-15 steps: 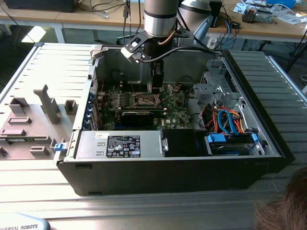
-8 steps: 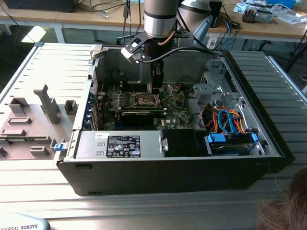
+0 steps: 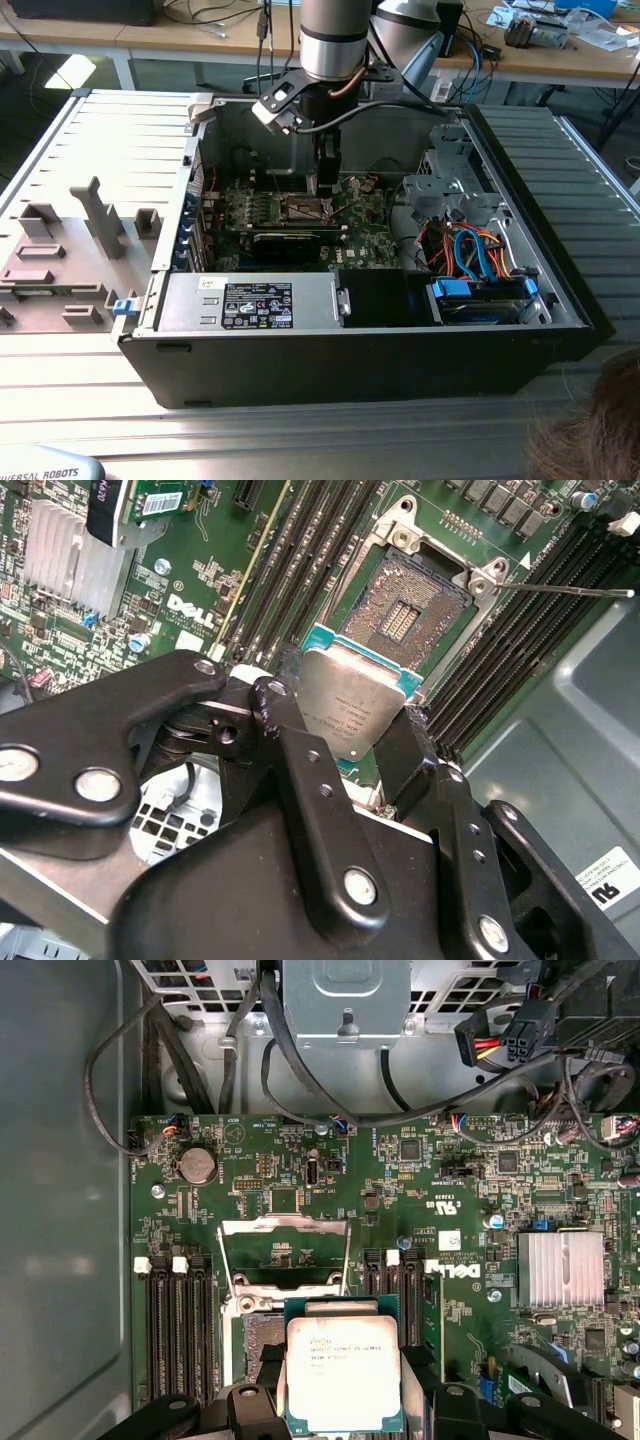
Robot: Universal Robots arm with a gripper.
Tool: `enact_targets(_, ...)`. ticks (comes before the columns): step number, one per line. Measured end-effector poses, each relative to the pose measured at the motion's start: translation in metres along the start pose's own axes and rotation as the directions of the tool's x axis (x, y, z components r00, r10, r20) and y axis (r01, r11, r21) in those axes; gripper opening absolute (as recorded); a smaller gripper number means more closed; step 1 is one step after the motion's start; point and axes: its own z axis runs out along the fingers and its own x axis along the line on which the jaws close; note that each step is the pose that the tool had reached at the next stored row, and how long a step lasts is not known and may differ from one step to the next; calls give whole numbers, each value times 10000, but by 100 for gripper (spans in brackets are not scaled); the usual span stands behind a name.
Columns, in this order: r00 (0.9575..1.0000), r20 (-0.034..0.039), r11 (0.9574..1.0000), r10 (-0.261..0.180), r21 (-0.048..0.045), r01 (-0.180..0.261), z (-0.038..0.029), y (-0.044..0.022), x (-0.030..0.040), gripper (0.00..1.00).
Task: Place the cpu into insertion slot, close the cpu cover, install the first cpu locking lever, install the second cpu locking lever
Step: 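Place the cpu into insertion slot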
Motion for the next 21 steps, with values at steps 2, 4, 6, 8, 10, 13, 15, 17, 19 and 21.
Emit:
enact_targets(2,10000,0,10000,0,0,0,3,0,1,54)
enact_targets(4,10000,0,10000,0,0,0,7,0,1,54)
enact_targets(6,10000,0,10000,0,0,0,11,0,1,54)
enact_targets(8,10000,1,10000,0,0,0,14,0,1,54)
enact_targets(10,10000,1,10000,0,0,0,19,0,2,54)
enact_targets(13,10000,0,10000,0,0,0,29,-1,2,54)
enact_targets(15,10000,1,10000,0,1,0,34,-1,2,54)
enact_targets(17,10000,1,10000,0,0,0,41,-1,3,54)
enact_targets(19,10000,0,10000,0,1,0,48,-1,3,54)
enact_targets(21,10000,0,10000,0,1,0,52,-1,3,54)
